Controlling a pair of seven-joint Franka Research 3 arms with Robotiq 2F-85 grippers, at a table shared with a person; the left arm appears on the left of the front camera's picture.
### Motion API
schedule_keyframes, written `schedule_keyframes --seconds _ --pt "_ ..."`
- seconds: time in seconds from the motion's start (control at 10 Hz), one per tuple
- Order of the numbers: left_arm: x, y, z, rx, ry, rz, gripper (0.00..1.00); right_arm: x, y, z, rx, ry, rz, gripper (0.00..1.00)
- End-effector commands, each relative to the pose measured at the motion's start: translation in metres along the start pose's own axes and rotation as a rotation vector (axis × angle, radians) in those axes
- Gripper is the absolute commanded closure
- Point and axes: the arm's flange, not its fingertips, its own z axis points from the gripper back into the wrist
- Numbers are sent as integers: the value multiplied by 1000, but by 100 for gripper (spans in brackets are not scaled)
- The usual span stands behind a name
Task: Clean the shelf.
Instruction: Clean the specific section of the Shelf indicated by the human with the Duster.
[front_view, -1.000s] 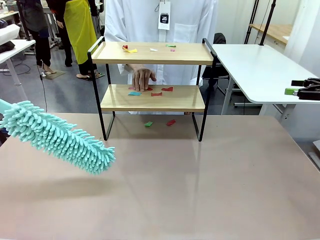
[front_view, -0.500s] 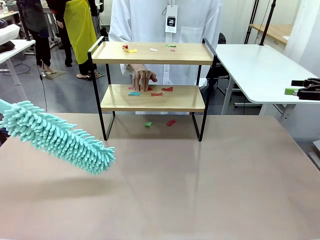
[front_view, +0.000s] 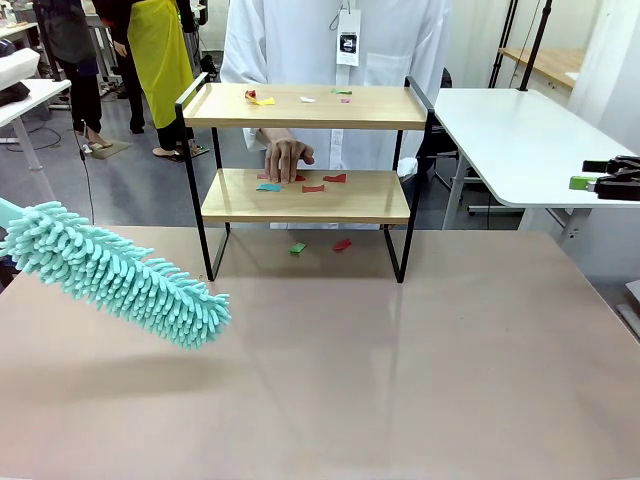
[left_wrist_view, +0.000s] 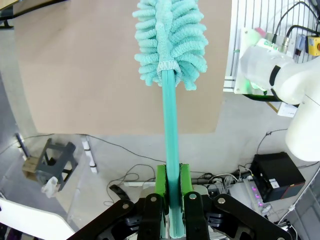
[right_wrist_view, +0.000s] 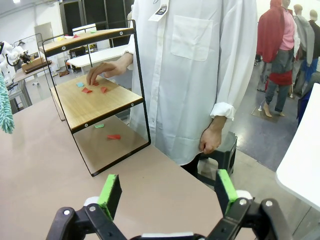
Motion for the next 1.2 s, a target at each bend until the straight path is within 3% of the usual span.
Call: schedule_keyframes --seconds 0.0,0.1,0.4,0.6,1.0,1.1 --pt "-1 -1 2 2 -6 4 87 3 1 1 -2 4 5 0" --pt "0 0 0 0 0 0 87 3 1 1 -2 4 5 0" --pt "20 -10 -2 8 -232 3 87 3 1 1 -2 4 5 0" --pt "62 -21 -11 12 -361 55 87 3 1 1 -2 4 5 0" --pt "147 -57 -34 57 -628 431 87 3 1 1 -2 4 5 0" --pt "162 -60 -41 67 -651 546 87 3 1 1 -2 4 5 0"
